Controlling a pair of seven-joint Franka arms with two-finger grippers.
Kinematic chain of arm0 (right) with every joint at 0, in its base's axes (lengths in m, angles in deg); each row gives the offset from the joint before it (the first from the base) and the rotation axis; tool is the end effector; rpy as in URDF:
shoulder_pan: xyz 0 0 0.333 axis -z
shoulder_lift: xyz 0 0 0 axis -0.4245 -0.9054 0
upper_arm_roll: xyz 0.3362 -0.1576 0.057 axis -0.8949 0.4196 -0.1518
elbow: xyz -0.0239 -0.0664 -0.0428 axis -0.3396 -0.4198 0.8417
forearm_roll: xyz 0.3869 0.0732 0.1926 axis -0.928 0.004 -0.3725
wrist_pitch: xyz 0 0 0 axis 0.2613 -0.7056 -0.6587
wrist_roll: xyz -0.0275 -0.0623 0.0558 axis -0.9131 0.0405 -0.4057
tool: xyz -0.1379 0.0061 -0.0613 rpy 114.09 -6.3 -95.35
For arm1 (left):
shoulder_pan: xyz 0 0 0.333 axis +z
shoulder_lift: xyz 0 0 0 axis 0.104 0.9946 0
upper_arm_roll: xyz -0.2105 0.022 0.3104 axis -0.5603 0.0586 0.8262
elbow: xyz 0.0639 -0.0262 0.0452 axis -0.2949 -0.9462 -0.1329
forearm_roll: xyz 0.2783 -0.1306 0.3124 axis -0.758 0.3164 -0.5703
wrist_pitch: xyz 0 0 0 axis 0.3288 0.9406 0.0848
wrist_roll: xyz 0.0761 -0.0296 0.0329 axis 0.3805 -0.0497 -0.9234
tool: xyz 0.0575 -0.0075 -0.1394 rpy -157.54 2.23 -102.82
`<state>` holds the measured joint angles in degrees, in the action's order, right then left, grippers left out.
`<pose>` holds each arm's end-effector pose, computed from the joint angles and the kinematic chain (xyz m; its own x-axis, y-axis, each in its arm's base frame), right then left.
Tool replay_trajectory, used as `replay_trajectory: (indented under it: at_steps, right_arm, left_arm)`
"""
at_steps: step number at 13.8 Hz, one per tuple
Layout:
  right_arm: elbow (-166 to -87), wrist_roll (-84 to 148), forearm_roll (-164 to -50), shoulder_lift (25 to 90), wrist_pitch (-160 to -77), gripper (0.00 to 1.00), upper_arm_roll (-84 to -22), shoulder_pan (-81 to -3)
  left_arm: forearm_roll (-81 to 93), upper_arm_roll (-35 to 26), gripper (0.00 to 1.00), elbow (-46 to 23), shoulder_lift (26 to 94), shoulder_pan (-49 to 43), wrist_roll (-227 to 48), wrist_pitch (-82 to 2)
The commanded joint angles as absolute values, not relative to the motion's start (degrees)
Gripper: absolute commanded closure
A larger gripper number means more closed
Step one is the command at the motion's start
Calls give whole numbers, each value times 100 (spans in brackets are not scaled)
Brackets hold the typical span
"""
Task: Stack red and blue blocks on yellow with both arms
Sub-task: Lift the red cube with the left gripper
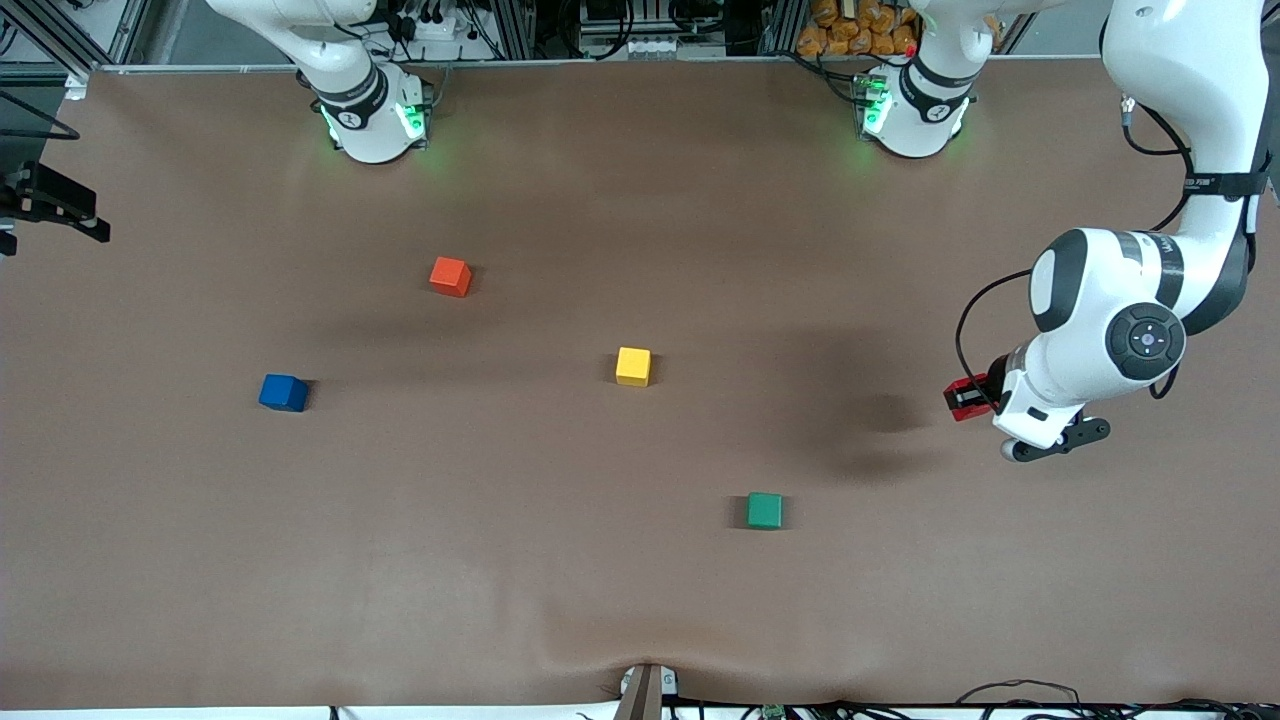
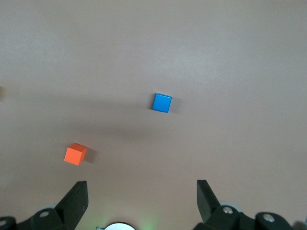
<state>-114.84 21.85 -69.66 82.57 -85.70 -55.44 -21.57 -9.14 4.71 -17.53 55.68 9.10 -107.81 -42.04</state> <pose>0.5731 -0.0656 0.6648 0.9868 0.1507 -0.0589 0.1500 -0.9886 -0.0165 0.6703 -0.0539 0.2981 0.9528 0.2813 -0.1140 0.2736 -0.9586 -0.0785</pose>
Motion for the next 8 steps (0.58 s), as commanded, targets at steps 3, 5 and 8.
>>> replay_trajectory:
  at_steps: [3, 5, 8]
  right_arm:
    - [-11570, 2110, -6909, 8355, -8557, 0, -5592, -2081]
    - [-11570, 2110, -6909, 8355, -8557, 0, -5592, -2073]
    - [-11570, 2110, -6900, 8355, -8557, 0, -5592, -2046]
  left_arm:
    - [-1059, 442, 90, -1672, 5468, 904, -10897, -4019]
    - [-1059, 433, 90, -1654, 5477, 870, -10906, -4019]
    - [-1051, 416, 91, -1575, 5477, 799, -10915, -4019]
